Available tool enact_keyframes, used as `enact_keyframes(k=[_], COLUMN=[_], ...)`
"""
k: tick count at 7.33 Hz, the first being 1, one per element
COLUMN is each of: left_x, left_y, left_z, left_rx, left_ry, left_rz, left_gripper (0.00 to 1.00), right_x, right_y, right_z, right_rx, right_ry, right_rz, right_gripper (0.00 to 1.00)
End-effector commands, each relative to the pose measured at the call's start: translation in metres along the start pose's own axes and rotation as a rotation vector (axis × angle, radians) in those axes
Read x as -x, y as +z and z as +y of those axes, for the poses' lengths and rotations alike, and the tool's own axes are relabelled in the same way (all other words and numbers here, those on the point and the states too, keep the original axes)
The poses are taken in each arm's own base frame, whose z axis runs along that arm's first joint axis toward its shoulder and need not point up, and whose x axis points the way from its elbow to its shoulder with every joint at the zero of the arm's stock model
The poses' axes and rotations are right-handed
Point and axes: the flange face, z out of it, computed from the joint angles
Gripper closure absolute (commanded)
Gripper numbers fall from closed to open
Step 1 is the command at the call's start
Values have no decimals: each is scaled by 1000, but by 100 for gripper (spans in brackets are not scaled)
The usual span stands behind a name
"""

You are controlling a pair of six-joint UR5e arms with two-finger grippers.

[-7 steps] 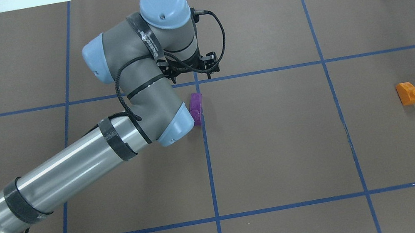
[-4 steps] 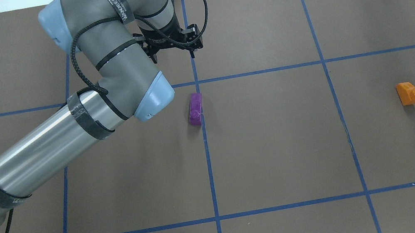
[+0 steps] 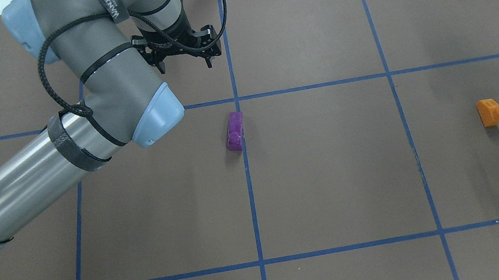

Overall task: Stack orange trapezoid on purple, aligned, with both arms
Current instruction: 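Lower the right gripper onto the orange trapezoid block while the left arm withdraws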

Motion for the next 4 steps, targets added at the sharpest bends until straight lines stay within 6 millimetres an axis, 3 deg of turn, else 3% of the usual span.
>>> enact_keyframes(k=[1,4], left_x=[7,10], left_y=[4,10], left_z=[0,3], left_rx=[1,9], left_ry=[-5,-5], left_rz=[-7,-12], left_gripper=[1,0], right_x=[8,-1], right_y=[40,100], right_z=[-2,-5], right_rx=[50,90], right_ry=[-20,-53], right_rz=[13,20], right_gripper=[0,0])
